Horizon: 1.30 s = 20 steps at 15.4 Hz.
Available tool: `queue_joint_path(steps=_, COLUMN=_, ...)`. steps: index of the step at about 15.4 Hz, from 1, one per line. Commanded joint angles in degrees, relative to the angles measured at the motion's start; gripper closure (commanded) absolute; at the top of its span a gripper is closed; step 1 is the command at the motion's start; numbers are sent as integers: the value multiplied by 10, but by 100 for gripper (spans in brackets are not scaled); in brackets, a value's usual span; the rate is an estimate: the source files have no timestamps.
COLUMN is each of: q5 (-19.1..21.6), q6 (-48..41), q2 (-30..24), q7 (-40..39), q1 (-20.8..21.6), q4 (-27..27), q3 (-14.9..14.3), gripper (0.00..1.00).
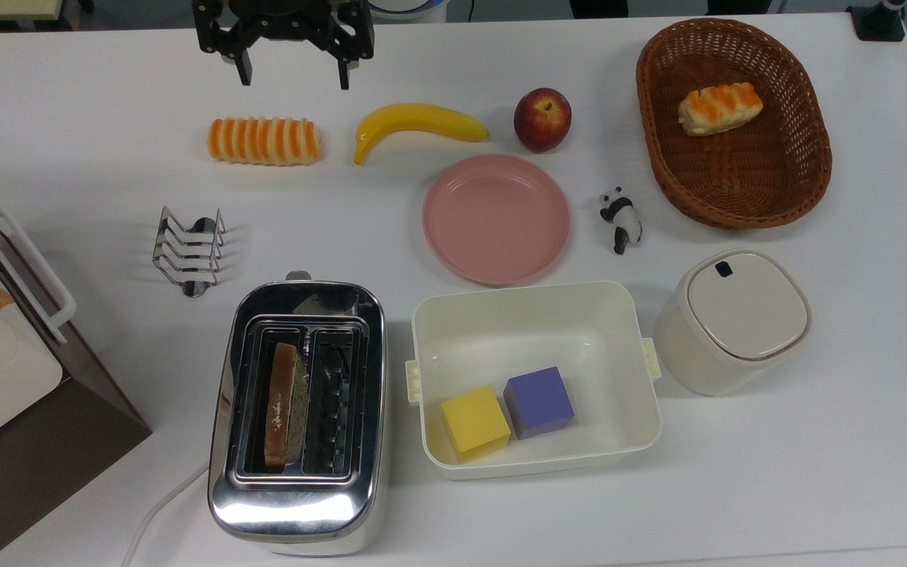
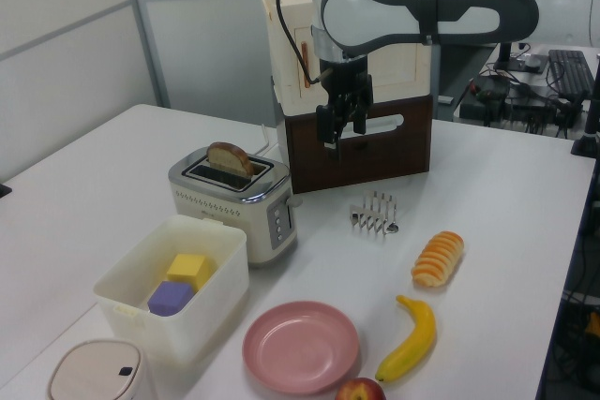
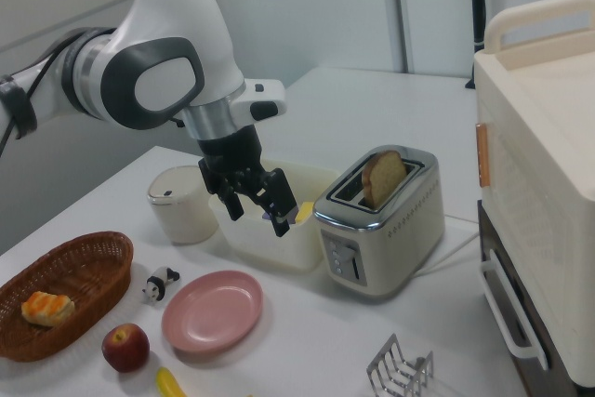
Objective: Put the bread in the toaster
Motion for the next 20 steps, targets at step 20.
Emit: queue_joint_path(steps=20, q5=-49, q6=185, q2=176, q7=-47, q1=-62, q4=-15, q3=-43, gripper=7)
